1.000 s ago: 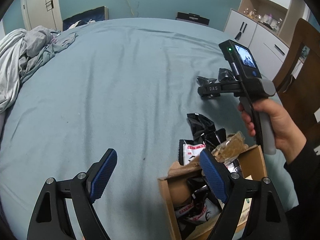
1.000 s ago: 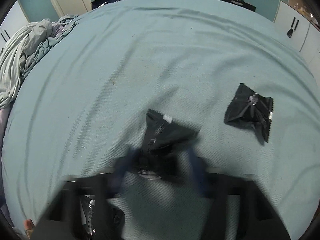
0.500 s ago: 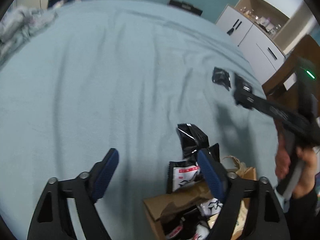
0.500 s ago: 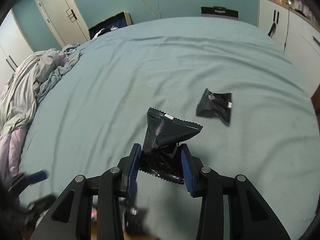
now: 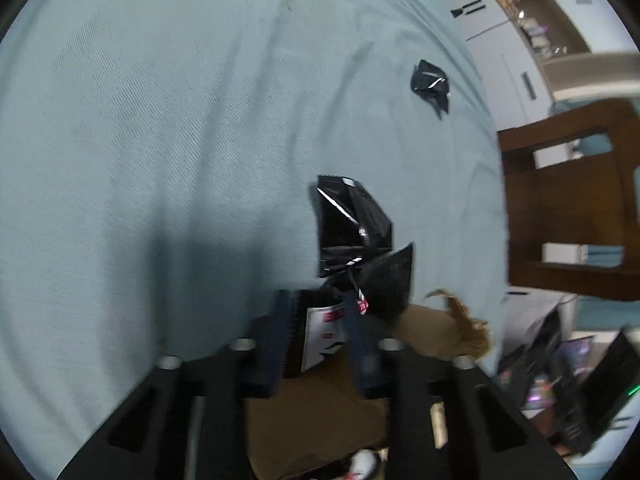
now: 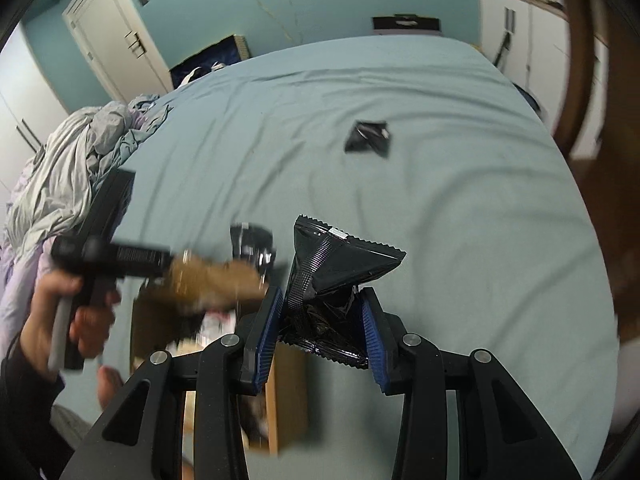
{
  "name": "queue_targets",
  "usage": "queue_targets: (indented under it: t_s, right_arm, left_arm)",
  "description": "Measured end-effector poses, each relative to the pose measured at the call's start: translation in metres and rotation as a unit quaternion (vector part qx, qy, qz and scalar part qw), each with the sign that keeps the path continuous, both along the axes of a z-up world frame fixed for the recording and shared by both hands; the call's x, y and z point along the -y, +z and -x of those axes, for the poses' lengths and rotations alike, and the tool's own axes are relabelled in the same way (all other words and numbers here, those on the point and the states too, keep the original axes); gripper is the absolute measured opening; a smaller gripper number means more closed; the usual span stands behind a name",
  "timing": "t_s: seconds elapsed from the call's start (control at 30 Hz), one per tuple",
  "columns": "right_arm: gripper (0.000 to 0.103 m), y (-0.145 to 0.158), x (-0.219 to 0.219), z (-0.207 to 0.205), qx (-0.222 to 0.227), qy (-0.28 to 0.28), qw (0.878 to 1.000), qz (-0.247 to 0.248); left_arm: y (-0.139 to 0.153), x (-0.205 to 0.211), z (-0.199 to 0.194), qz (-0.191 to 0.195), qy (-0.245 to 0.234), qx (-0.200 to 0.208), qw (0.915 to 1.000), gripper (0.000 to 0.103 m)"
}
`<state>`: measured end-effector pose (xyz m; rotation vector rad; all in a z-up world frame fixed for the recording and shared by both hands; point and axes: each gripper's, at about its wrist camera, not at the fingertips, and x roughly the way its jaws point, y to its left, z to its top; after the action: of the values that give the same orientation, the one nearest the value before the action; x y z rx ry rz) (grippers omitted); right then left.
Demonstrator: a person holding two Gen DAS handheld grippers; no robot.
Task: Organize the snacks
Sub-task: 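Carry the black packet over the box and release it with the right tool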
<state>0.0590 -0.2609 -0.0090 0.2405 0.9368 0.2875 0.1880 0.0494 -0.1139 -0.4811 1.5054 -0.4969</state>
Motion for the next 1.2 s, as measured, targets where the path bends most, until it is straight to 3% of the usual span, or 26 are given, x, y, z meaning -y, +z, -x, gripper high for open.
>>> queue_targets:
  t_s: [0.2, 0.43, 0.63, 0.7, 0.8, 0.97, 1.1, 1.2]
  right_arm:
    - [0.038, -0.003, 0.012, 0.041, -0.020, -0.024, 0.999, -0.019]
    - [0.038, 0.001, -0.012, 0.041, 0.003, -0.001, 1.000, 0.003]
    - [0.038, -0.003, -0.024, 0.042, 0.005, 0.023, 0.999, 0.024]
    - [0.037, -0.003, -0.023, 0.045, 0.010, 0.022, 0.999, 0.028]
    - [0.038, -0.002, -0.025, 0.050, 0.018, 0.022, 0.999, 0.026]
    - [0.038, -0.004, -0.029, 0.055, 0.025, 0.025, 0.999, 0.028]
    - [0.038, -0.003, -0.034, 0.058, 0.030, 0.032, 0.998, 0.033]
    - [0.038, -0.001, -0.035, 0.060, 0.035, 0.037, 0.998, 0.031]
  left_arm:
    - [0.008, -0.020, 0.004, 0.006, 0.058, 0.009, 0.9983, 0.011]
    - [0.055, -0.042, 0.027, -0.025, 0.111, 0.101, 0.9884, 0.010]
    - [0.112, -0.050, 0.065, -0.089, 0.128, 0.218, 0.9634, 0.010]
    - [0.131, -0.049, 0.078, -0.102, 0.121, 0.257, 0.9534, 0.010]
    - [0.149, -0.042, 0.095, -0.106, 0.094, 0.288, 0.9471, 0.011]
    - [0.148, -0.013, 0.125, -0.088, 0.032, 0.292, 0.9519, 0.011]
    - [0.137, 0.018, 0.146, -0.109, -0.030, 0.290, 0.9504, 0.011]
    - [0.124, 0.033, 0.153, -0.129, -0.049, 0.281, 0.9497, 0.014]
